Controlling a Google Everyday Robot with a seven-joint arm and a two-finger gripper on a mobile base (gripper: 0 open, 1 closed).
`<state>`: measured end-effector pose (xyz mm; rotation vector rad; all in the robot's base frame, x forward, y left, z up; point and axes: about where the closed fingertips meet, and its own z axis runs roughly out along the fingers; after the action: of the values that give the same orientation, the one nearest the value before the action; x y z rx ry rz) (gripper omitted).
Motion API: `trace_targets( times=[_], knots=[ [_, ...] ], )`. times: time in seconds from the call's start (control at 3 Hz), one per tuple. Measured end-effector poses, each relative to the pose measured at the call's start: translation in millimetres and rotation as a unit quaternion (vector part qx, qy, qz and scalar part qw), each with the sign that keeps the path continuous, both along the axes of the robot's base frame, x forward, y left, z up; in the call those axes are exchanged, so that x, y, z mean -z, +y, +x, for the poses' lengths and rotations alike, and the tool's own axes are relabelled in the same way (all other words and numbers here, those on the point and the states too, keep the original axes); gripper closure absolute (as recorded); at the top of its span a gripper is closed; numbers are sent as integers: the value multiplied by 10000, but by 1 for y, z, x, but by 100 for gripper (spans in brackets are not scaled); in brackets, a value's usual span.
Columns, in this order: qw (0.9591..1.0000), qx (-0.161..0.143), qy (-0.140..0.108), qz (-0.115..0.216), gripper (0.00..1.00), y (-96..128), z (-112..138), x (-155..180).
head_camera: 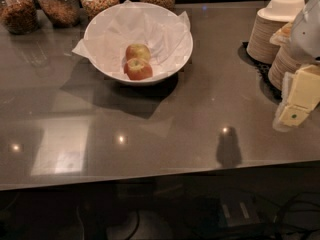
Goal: Pick apple from white bowl
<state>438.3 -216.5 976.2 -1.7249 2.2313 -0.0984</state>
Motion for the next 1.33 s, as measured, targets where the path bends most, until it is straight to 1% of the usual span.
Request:
trace_targets(
  times=[0.33,0.67,1.0,1.33],
  knots=[
    [10000,-51,-79,17,0,5,5,-2],
    [9989,-340,-325,51,0,18,23,-7],
    [9935,-877,-727,9,0,41,52,-17],
    [9808,-1606,-1106,-68,0,66,83,-30]
  ],
)
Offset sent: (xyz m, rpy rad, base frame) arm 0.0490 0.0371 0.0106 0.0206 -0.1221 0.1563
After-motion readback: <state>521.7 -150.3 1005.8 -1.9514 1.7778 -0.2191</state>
